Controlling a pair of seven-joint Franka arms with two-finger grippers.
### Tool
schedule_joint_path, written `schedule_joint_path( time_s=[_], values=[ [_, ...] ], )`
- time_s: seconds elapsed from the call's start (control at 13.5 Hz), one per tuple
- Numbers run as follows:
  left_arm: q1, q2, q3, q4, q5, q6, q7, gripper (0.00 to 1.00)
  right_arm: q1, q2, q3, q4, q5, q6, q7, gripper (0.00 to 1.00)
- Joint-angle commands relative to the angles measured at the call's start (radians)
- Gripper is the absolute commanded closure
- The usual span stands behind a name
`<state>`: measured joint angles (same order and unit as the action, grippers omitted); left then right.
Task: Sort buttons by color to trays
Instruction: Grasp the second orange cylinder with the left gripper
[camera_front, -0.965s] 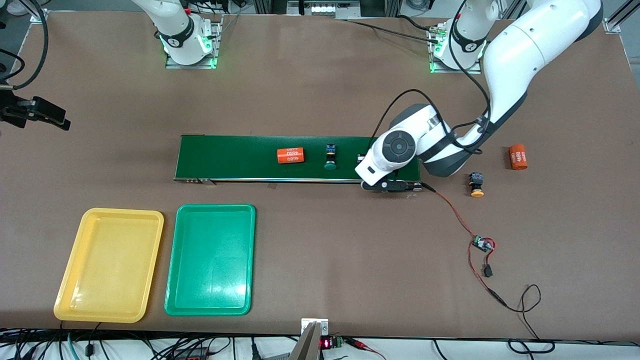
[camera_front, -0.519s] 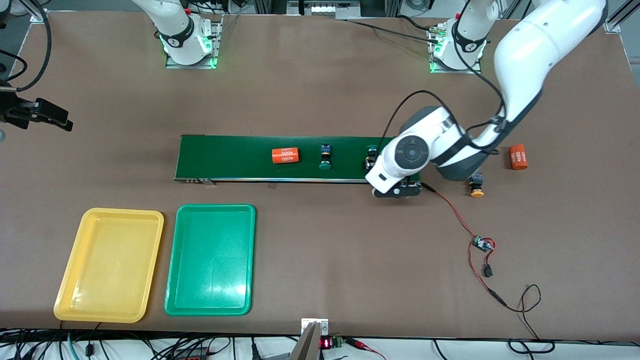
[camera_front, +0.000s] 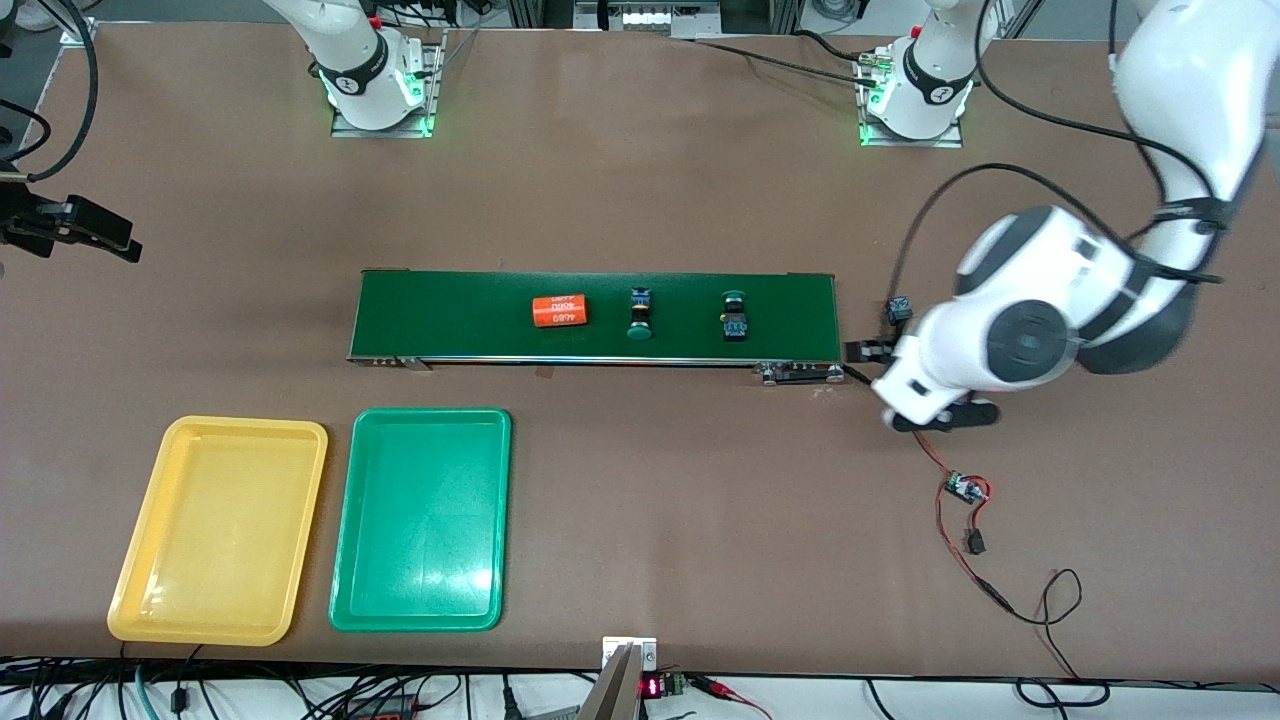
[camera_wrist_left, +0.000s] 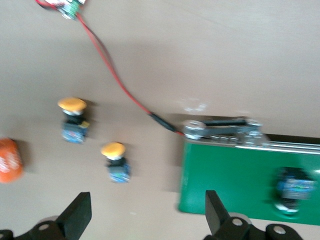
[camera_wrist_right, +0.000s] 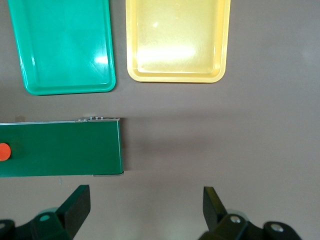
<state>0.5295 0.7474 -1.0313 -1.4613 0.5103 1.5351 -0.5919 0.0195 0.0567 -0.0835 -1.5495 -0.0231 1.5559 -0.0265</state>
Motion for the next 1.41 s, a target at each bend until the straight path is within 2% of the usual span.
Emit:
schedule_joint_path(
  time_s=[0.0,0.15,0.3,0.37,0.45,0.59,0.67,0.89,1.11,1.19,1.34],
  values=[
    [-0.028,-0.109,0.156,-0.014,-0.006,-0.01,0.253,0.0,-0.001,0.003,0.005,0.009,-0.006,0.006,0.0,0.0],
    [-0.058,-0.155,0.285,-0.033,-0.007,-0.013,0.392,0.0,-0.001,0.005,0.004,0.008,-0.014,0.004,-0.01,0.0],
    [-0.098,-0.206,0.419,-0.089,-0.007,0.003,0.438,0.0,0.002,0.005,0.005,0.006,-0.012,0.003,0.0,0.0],
    [-0.105,-0.224,0.46,-0.121,-0.007,0.019,0.466,0.0,0.003,0.005,0.005,0.006,-0.012,0.003,0.003,0.0],
    [-0.115,-0.261,0.52,-0.178,-0.013,0.074,0.513,0.0,0.002,0.006,0.005,0.008,-0.008,0.006,0.002,0.0],
    [-0.153,-0.365,0.673,-0.345,-0.094,0.271,0.631,0.0,-0.003,0.009,0.005,0.008,-0.008,0.007,-0.01,0.0],
    [-0.172,-0.402,0.727,-0.411,-0.107,0.362,0.673,0.0,-0.001,0.017,0.005,0.008,-0.009,0.007,-0.003,0.0],
    [-0.226,-0.437,0.9,-0.548,-0.136,0.563,0.792,0.0,-0.001,0.037,0.005,0.009,-0.008,0.009,-0.006,0.0],
    [-0.233,-0.442,0.976,-0.715,-0.194,0.826,0.868,0.0,0.013,0.064,0.007,0.012,0.003,0.015,-0.004,0.0],
    [-0.232,-0.445,0.987,-0.769,-0.205,0.882,0.866,0.0,0.02,0.08,0.007,0.009,0.009,0.024,0.005,0.0],
    [-0.23,-0.444,0.99,-0.82,-0.278,0.902,0.871,0.0,0.065,0.116,0.007,0.005,0.022,0.07,0.007,0.0]
  ],
)
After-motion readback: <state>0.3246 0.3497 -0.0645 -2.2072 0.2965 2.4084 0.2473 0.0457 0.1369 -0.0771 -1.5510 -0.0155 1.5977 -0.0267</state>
